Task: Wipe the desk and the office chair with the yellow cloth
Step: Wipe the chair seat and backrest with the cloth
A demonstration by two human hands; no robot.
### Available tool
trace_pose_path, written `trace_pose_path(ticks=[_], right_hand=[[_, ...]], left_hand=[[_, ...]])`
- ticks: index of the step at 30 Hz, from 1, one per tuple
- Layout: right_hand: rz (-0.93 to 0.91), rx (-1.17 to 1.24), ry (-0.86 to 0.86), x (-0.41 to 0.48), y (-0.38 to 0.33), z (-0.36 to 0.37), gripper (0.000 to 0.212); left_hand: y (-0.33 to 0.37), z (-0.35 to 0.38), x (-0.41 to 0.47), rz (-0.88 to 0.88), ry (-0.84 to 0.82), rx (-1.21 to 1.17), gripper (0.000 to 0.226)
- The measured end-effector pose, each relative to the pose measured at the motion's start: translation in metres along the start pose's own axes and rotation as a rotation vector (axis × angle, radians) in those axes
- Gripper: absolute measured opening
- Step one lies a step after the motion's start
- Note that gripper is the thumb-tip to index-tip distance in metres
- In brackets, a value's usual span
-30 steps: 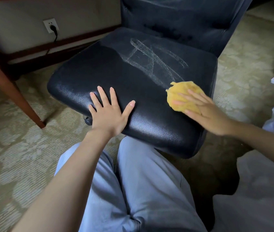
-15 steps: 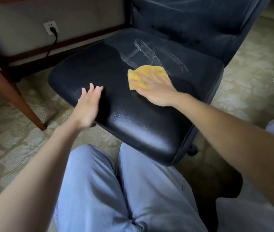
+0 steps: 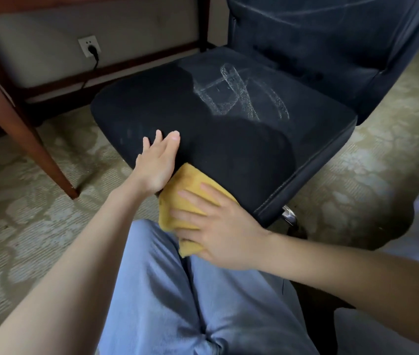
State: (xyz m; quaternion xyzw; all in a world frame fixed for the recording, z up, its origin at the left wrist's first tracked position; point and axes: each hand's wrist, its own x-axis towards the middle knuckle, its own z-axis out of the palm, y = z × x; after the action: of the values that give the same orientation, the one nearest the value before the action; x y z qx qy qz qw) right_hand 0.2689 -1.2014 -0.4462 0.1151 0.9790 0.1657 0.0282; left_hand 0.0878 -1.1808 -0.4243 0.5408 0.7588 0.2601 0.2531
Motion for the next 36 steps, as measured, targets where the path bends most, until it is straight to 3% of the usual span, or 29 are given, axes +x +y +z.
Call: trace_pose_path(ticks=[4, 7, 11, 15, 22, 26, 31, 36], right_hand=[[0.045, 0.151, 0.159, -0.044, 0.018, 0.014, 0.042], [0.190, 0.294, 0.208, -0.071, 0.049, 0.027, 0.044], [0.487, 0.465, 0.304, -0.096, 0.101, 0.049, 0.040], [1.007, 0.679, 0.345, -0.108, 0.157, 0.078, 0.047], [1.432, 0.898, 0.429, -0.077, 0.186, 0.080, 0.059], [1.473, 1.059, 0.604, -0.068, 0.159, 0.069, 0.058], [1.375, 1.157, 0.919, -0.052, 0.080, 0.051, 0.050], [1.223, 1.103, 1.055, -0.037, 0.011, 0.049, 0.042]], left_hand=[[-0.006, 0.006, 0.004, -0.017, -0.031, 0.081, 0.053], [-0.009, 0.010, 0.006, -0.021, -0.028, 0.133, 0.057], [-0.012, 0.011, 0.009, -0.011, -0.023, 0.189, 0.058], [-0.015, 0.009, 0.012, 0.007, -0.022, 0.200, 0.062], [-0.016, 0.016, 0.004, 0.069, -0.043, 0.319, 0.121], [-0.015, 0.021, 0.002, 0.076, -0.013, 0.375, 0.120], [-0.015, 0.024, 0.002, 0.081, 0.014, 0.406, 0.118], [-0.015, 0.025, 0.002, 0.089, 0.033, 0.421, 0.121]])
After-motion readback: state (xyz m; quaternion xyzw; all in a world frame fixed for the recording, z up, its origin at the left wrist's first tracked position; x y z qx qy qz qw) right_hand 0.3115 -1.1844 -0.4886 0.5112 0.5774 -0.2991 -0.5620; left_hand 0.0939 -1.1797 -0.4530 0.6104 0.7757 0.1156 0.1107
